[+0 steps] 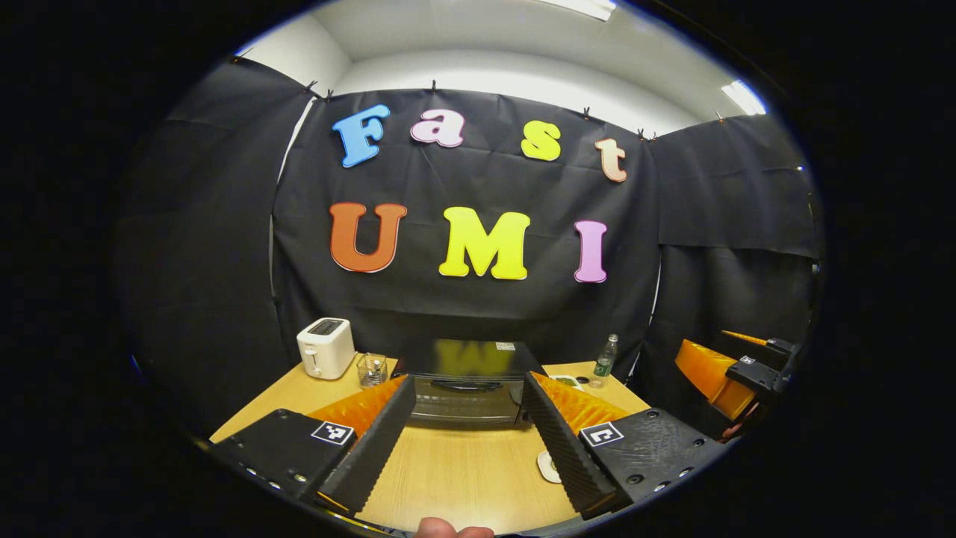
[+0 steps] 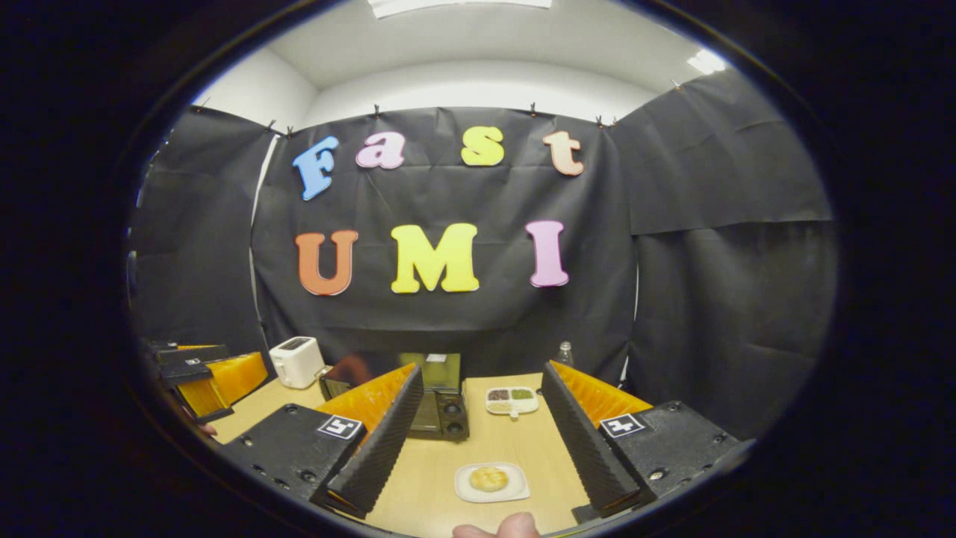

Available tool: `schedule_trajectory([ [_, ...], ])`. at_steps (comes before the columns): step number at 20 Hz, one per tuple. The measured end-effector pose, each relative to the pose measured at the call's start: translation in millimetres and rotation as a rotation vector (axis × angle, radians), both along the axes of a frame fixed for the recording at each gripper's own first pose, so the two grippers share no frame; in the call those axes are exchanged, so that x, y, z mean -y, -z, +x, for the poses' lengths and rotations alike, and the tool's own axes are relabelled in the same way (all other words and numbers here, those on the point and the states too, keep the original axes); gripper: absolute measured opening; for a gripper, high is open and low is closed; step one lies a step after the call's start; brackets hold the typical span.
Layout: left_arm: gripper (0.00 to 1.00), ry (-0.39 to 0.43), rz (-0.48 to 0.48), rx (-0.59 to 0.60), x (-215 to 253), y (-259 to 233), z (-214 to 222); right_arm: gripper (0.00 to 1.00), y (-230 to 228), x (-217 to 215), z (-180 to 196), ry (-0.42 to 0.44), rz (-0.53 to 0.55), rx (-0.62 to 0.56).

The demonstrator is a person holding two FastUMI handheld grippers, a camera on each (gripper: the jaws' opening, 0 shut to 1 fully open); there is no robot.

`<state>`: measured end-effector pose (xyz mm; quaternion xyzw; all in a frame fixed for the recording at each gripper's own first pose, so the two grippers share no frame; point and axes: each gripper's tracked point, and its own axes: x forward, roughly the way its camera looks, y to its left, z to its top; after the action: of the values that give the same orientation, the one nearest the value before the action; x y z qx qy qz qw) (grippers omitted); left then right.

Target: Open the electric oven with the left hand, put the food in, and close the electric oven.

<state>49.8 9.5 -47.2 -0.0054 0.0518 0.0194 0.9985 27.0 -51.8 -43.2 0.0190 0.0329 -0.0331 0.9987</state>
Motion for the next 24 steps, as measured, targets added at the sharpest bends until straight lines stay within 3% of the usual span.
schedule_trajectory([
  [5,0.94,0.031,0.009,-0.05,4.1,27.7,61.3,0.98,9.6,39.4,18.3,0.048,-0.012,-0.028],
  [14,0.95,-0.005,0.026,-0.189,-26.5,109.8,183.0,0.98,43.6,91.1,59.3,0.117,-0.029,-0.133],
  [20,0.95,-0.053,0.039,-0.26,-38.4,148.7,220.7,0.99,67.1,104.5,76.4,0.134,-0.036,-0.215],
  [21,0.84,-0.048,0.056,-0.234,-35.5,147.0,223.7,0.99,69.7,105.0,77.6,0.137,-0.032,-0.224],
  [22,0.92,-0.04,0.07,-0.239,-31.5,151.5,223.9,0.99,72.7,105.4,77.8,0.138,-0.027,-0.231],
  [24,0.97,-0.044,0.103,-0.234,-34.2,152.7,222.7,0.99,75.9,101.3,80.3,0.127,-0.016,-0.241],
])
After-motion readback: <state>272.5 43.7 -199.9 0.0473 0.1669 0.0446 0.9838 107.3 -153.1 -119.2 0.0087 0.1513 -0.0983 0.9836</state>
